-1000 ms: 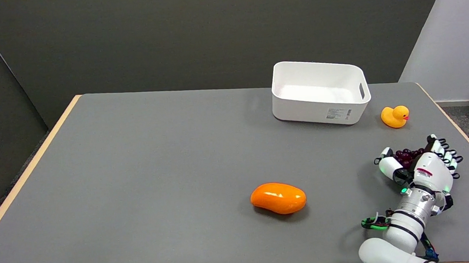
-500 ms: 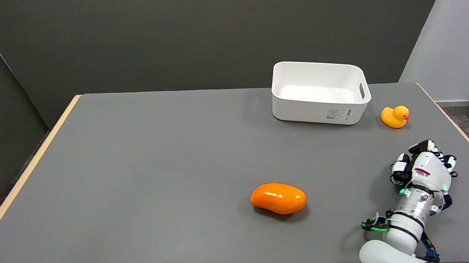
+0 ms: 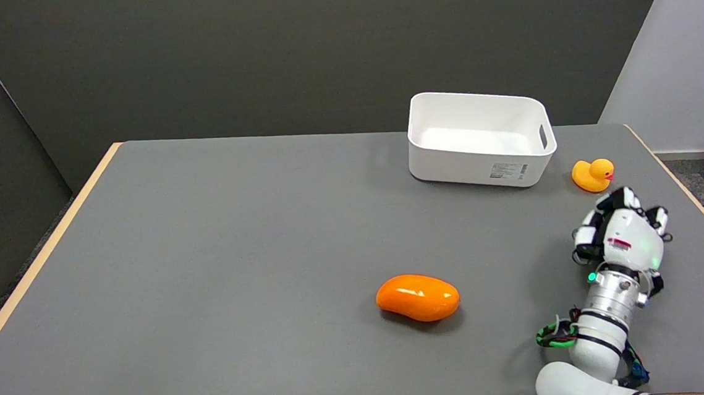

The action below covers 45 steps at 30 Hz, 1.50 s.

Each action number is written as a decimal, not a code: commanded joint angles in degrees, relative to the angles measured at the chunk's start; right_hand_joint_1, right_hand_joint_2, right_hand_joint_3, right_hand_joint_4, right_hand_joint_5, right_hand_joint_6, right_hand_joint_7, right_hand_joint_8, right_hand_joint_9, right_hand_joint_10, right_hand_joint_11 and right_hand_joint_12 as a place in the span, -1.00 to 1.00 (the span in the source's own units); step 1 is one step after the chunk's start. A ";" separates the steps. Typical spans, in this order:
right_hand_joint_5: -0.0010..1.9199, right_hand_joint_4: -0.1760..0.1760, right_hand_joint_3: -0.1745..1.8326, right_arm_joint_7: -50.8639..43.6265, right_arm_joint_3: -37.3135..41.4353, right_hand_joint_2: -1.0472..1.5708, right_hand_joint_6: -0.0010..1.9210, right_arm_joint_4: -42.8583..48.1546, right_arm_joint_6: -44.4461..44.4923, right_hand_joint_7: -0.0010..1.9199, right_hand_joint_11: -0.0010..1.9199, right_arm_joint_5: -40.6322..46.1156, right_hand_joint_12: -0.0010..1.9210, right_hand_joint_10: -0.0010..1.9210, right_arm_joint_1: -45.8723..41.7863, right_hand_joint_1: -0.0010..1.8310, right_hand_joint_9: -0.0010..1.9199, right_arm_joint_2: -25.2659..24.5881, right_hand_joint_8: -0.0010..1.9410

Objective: Pick up the grape.

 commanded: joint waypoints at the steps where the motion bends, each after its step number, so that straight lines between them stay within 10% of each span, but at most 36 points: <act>1: -0.65 -1.00 -0.71 -0.34 1.72 0.90 0.95 2.46 0.13 -0.59 -0.99 -25.80 1.00 1.00 9.31 0.10 -0.49 2.06 1.00; 14: -0.64 -1.00 -0.71 -0.58 2.36 0.89 0.94 1.89 -12.63 -0.59 -0.94 -28.13 1.00 1.00 17.14 0.11 -0.49 3.20 1.00; 31: -0.62 -1.00 -0.70 -13.38 -4.32 0.88 0.92 6.93 13.40 -0.56 -0.87 -12.47 1.00 1.00 0.28 0.12 -0.39 -1.01 0.98; 41: -0.65 -1.00 -0.75 -16.24 -4.27 0.91 0.95 7.43 13.12 -0.60 -1.00 -5.31 1.00 1.00 -5.84 0.10 -0.60 -5.73 1.00; 45: -0.75 -1.00 -0.12 -16.20 -3.94 0.56 -0.17 9.79 13.17 -0.88 -1.00 0.00 1.00 1.00 -6.42 0.14 -0.96 -6.47 0.85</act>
